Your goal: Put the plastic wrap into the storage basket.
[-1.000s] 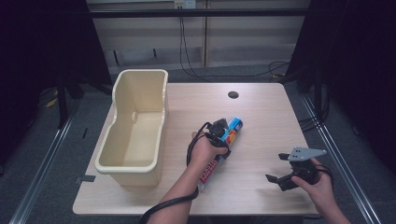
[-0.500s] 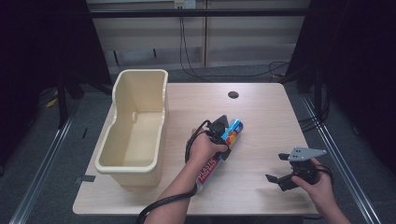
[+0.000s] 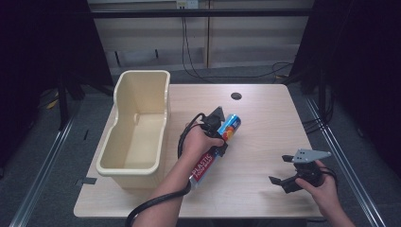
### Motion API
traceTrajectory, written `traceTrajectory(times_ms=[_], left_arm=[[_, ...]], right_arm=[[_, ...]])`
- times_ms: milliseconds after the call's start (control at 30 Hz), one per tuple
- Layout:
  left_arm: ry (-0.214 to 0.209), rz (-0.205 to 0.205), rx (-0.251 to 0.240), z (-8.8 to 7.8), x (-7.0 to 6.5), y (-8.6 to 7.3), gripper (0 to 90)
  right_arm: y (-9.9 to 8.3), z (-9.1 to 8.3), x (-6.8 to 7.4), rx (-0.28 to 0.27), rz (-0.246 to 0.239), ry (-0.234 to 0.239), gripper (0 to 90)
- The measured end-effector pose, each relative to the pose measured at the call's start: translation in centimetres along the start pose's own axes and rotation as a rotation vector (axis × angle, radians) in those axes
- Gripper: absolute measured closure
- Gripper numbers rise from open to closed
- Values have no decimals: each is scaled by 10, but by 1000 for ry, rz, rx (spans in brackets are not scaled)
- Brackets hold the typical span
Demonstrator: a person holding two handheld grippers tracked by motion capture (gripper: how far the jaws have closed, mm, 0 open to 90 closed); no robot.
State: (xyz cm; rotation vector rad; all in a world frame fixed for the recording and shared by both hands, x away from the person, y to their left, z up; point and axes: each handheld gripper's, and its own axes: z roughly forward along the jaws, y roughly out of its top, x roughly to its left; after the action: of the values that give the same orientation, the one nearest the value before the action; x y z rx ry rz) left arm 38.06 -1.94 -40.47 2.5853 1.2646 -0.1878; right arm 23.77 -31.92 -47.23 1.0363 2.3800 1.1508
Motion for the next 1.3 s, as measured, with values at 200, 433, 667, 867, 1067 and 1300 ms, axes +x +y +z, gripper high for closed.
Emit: traceTrajectory(times_ms=[200, 433, 667, 867, 1067, 1300], left_arm=[[2, -2, 6, -20, 2, -3, 322], [6, -12, -1, -40, 4, -6, 322], [-18, -57, 16, -64, 11, -10, 322], [8, -72, 30, -77, 13, -13, 322], [-1, -72, 29, -91, 14, -15, 322], [5, -70, 27, -108, 17, -17, 322]], right_arm=[[0, 0, 0, -4, -4, 2, 20], [0, 1, 1, -3, -7, 2, 20], [1, 0, 1, -4, -4, -3, 20], [1, 1, 1, -3, -9, 0, 20], [1, 1, 1, -3, -9, -1, 20], [1, 1, 1, -1, -7, 1, 20]])
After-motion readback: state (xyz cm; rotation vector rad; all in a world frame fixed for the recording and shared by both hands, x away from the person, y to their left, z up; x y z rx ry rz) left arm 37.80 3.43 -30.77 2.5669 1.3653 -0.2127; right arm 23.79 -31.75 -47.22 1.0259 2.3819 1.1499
